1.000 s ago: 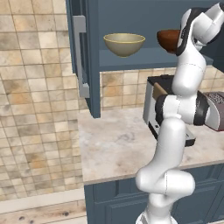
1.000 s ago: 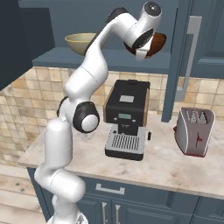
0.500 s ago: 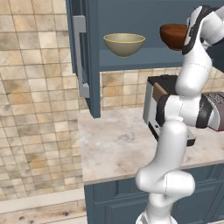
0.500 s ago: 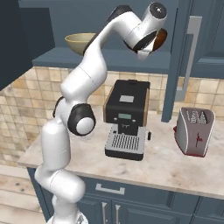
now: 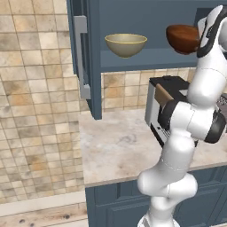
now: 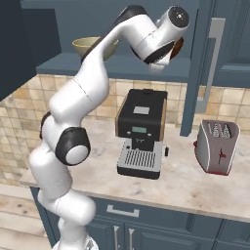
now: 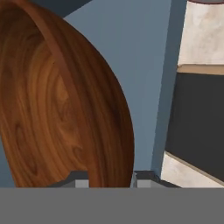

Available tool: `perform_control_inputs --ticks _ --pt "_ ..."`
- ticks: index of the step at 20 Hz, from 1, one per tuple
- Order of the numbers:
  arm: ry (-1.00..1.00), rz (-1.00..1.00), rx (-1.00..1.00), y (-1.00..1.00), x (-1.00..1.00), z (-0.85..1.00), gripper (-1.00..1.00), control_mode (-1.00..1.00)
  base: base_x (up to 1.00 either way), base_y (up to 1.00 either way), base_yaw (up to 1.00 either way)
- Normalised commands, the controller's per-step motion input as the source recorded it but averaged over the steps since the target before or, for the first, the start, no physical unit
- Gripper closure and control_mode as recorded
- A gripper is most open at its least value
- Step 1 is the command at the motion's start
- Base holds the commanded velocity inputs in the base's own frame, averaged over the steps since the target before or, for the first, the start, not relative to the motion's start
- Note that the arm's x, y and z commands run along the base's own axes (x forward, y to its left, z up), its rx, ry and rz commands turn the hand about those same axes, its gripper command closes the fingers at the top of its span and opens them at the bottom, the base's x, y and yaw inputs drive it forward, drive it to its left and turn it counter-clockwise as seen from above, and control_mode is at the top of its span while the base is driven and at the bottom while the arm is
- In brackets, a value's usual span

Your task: Pick up the bowls from the cabinet and place each bowl in front of a stool on the dining counter.

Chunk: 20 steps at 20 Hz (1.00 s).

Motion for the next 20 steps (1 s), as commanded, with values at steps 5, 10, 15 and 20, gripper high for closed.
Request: perform_control_inputs --ticks 5,10,15,20 --pt "0.01 0.00 -0.03 0.43 -0.98 0.00 1.00 -1.00 0.00 0.00 0.00" --pt "0.02 0.00 -0.05 0.60 -0.90 -0.13 1.00 -1.00 0.00 0.00 0.00" --pt "0.02 0.00 -0.05 0.62 -0.87 -0.20 1.00 -1.00 0.00 0.00 0.00" --pt "0.09 0.00 -0.02 0.55 -0.86 -0.03 1.00 -1.00 0.00 0.00 0.00"
